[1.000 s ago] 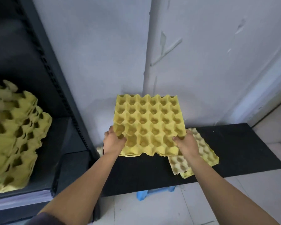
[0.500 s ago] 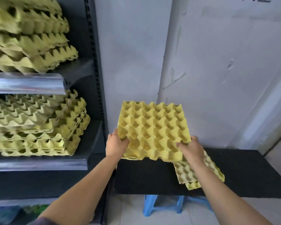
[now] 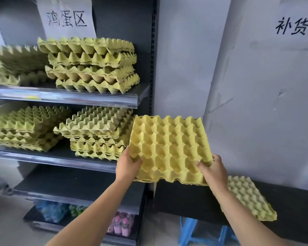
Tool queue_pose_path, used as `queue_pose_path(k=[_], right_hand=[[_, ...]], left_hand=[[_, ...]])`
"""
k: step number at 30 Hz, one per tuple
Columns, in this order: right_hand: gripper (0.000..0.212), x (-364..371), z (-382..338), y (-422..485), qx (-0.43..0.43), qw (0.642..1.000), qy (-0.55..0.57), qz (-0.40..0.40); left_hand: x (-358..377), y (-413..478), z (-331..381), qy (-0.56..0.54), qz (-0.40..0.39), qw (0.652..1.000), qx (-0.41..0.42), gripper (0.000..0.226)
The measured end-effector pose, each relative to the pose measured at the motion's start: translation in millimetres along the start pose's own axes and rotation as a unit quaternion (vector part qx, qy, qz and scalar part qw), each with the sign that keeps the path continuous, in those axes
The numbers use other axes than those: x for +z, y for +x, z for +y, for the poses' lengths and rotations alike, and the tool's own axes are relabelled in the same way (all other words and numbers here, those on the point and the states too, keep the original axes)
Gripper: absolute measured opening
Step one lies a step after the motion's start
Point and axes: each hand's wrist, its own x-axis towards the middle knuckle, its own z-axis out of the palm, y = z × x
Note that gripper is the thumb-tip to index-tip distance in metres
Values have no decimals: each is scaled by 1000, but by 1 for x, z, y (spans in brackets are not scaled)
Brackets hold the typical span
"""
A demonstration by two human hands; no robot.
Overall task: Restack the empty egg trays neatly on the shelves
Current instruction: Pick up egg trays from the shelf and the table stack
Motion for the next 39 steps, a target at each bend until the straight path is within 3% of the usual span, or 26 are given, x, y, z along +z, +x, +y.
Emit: queue_pose_path(k=[11, 18, 21, 23, 26, 29, 34, 39], right_hand=[[58, 96, -98, -111, -24, 999, 45, -16], [55, 177, -172, -177, -29, 997, 71, -22], [59, 210, -203, -194, -32, 997, 69, -29], [64, 239, -224, -200, -36, 996, 76, -42], [68, 278, -257, -208, -44, 994, 85, -56], [70, 315, -289, -208, -63, 992, 88, -68], [70, 372, -326, -198, -90, 989, 71, -93], [72, 433, -366, -184, -94, 986, 81, -110]], left_hand=[[-164, -7, -71, 16, 18, 1000, 17, 63], [-282, 4, -121, 111, 20, 993, 31, 49], [-319, 15, -136, 280, 54, 958, 32, 50], [-340, 20, -146, 370, 66, 923, 88, 53], [-361, 25, -158, 423, -4, 880, 218, 69], [-383, 48, -178, 476, -50, 840, 255, 65], [-414, 90, -207, 512, -24, 828, 227, 74], [-445, 141, -226, 503, -10, 845, 184, 55]])
